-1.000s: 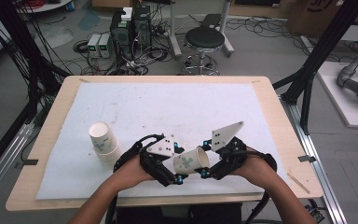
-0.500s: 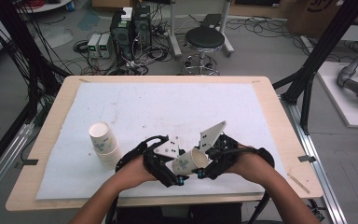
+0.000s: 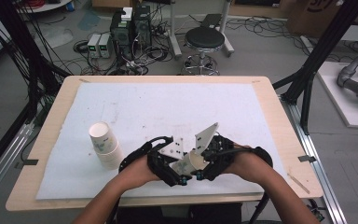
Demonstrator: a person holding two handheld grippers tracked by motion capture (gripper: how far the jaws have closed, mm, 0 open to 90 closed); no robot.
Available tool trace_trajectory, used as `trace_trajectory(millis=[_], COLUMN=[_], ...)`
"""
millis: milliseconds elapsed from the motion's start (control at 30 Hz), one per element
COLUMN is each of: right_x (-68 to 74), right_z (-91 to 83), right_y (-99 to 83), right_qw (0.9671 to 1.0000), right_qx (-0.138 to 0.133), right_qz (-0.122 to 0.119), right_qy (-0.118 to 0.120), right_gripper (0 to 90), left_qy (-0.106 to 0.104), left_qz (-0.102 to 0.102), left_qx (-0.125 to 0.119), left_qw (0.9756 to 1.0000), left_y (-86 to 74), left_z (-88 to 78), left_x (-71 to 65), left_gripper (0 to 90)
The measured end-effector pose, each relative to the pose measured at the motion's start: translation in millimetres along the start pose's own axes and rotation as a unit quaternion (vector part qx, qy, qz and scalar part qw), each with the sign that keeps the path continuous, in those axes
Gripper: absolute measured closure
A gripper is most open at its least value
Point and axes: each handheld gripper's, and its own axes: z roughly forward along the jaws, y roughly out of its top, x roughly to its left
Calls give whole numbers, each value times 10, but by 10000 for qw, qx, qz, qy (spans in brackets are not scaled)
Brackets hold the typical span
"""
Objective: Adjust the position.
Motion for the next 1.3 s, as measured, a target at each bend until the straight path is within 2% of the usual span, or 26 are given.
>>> trace_trajectory(millis=[267, 467, 600, 700, 800, 867, 967, 1067, 1100, 1200, 1267, 1300], right_x=[20, 24, 3, -20, -13, -16, -26, -41, -38, -23, -2, 9], right_z=[30, 41, 12, -43, -115, -175, -239, -315, -346, -399, -414, -411], right_y=[7, 11, -14, -68, -144, -216, -312, -415, -462, -587, -707, -772], right_qw=[9998, 9997, 9999, 9988, 9962, 9923, 9861, 9763, 9725, 9652, 9564, 9508], right_qx=[147, 183, -58, -446, -818, -1168, -1541, -1940, -2082, -2293, -2483, -2586], right_qz=[-78, -73, 6, 188, 270, 409, 628, 956, 1034, 1186, 1380, 1498], right_qy=[69, 120, 96, 120, 77, 88, 25, -46, -119, -425, -677, -817], right_gripper=[328, 322, 278, 242, 213, 212, 211, 210, 209, 205, 206, 205], left_qy=[-125, -162, -167, -99, -58, -45, -17, 83, 120, 292, 432, 531], left_qz=[38, -41, -140, -175, -298, -363, -421, -495, -520, -597, -691, -739], left_qx=[19, -97, -319, -385, -538, -610, -720, -870, -901, -1093, -1268, -1393], left_qw=[9999, 9998, 9993, 9991, 9981, 9975, 9965, 9949, 9945, 9918, 9886, 9861], left_y=[10, -15, -39, -66, -116, -158, -213, -259, -270, -315, -344, -361], left_z=[43, 65, 46, 35, 32, 38, 48, 41, 36, 12, -17, -38], left_x=[-6, -7, 2, 11, 21, 30, 38, 46, 48, 67, 83, 96], left_gripper=[358, 361, 343, 340, 324, 324, 324, 321, 320, 320, 319, 318])
